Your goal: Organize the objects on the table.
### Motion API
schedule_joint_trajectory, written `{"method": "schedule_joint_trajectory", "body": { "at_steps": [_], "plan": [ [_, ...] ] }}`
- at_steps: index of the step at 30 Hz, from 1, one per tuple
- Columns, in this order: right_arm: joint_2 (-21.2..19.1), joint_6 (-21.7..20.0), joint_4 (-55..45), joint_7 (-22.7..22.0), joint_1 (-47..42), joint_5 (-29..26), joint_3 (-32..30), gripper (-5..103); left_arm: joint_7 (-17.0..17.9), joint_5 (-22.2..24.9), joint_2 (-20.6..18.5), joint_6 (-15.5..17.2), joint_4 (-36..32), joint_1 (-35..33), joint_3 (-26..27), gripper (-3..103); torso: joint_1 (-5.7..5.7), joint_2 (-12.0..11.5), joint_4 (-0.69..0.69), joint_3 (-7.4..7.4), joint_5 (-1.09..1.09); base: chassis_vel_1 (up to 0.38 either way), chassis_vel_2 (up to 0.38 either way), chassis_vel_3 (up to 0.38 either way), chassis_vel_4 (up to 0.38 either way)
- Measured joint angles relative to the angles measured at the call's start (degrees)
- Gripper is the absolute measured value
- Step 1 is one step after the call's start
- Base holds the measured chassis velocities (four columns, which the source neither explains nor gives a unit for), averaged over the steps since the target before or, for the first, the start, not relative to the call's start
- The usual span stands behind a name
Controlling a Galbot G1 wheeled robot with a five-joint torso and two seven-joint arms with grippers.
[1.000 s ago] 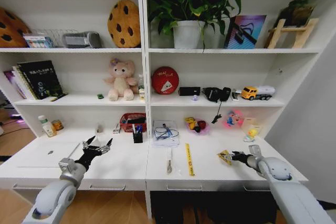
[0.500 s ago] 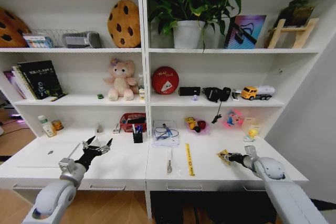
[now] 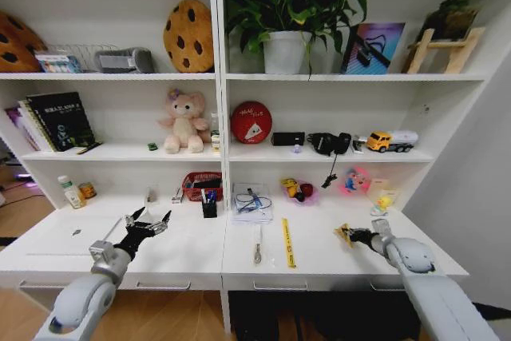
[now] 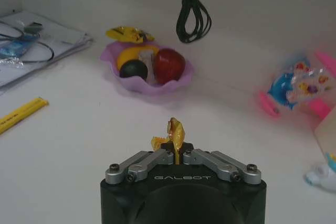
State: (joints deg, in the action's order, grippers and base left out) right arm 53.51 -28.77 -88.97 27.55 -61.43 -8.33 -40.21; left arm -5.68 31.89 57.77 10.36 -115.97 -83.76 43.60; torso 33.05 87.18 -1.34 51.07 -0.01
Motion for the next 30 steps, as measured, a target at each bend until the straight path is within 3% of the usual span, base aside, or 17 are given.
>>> {"method": "schedule_joint_trajectory", "body": {
  "at_steps": [1, 2, 4, 9, 11, 15, 19, 23, 30],
  "plan": [
    [-0.3, 3.0, 1.1, 0.8, 1.5, -0.3, 1.0, 3, 0.0, 0.0, 0.0, 0.0, 0.0, 0.0, 0.0, 100, 0.00, 0.0, 0.01, 0.00, -0.02, 0.000, 0.000, 0.000, 0.000],
    [-0.3, 3.0, 1.1, 0.8, 1.5, -0.3, 1.0, 3, 0.0, 0.0, 0.0, 0.0, 0.0, 0.0, 0.0, 100, 0.00, 0.0, 0.01, 0.00, -0.02, 0.000, 0.000, 0.000, 0.000],
    [-0.3, 8.9, 6.3, 2.4, 5.7, -1.1, 3.9, 2, 0.0, 0.0, 0.0, 0.0, 0.0, 0.0, 0.0, 100, 0.00, 0.0, 0.03, 0.00, 0.02, 0.000, 0.000, 0.000, 0.000],
    [-0.3, 11.5, 11.2, 3.4, 8.2, -5.5, 5.5, 2, 0.0, 0.0, 0.0, 0.0, 0.0, 0.0, 0.0, 100, 0.01, 0.0, 0.03, 0.01, 0.02, 0.000, 0.000, 0.000, 0.000],
    [-0.4, 12.5, 12.5, 4.3, 9.0, -5.8, 5.6, 2, 0.0, 0.0, 0.0, 0.0, 0.0, 0.0, 0.0, 100, 0.01, 0.0, -0.02, 0.00, 0.02, 0.000, 0.000, 0.000, 0.000],
    [-0.3, 13.7, 13.5, 4.8, 12.5, -6.3, 8.5, 2, 0.0, 0.0, 0.0, 0.0, 0.0, 0.0, 0.0, 100, 0.00, 0.0, 0.03, 0.00, 0.01, 0.000, 0.000, 0.000, 0.000],
    [-0.4, 12.2, 11.9, 4.3, 14.0, -7.7, 9.9, 2, 0.0, 0.0, 0.0, 0.0, 0.0, 0.0, 0.0, 100, 0.01, 0.0, 0.04, 0.01, 0.01, 0.000, 0.000, 0.000, 0.000],
    [-0.5, 7.1, 7.9, 2.0, 15.0, -12.2, 11.6, 2, 0.0, 0.0, 0.0, 0.0, 0.0, 0.0, 0.0, 100, 0.00, 0.0, 0.02, 0.00, 0.00, 0.000, 0.000, 0.000, 0.000],
    [-1.1, 5.8, 10.8, 0.8, 19.7, -15.7, 13.9, 1, 0.0, 0.0, 0.0, 0.0, 0.0, 0.0, 0.0, 100, -0.01, 0.0, 0.02, 0.00, 0.01, 0.000, 0.000, 0.000, 0.000]
  ]
}}
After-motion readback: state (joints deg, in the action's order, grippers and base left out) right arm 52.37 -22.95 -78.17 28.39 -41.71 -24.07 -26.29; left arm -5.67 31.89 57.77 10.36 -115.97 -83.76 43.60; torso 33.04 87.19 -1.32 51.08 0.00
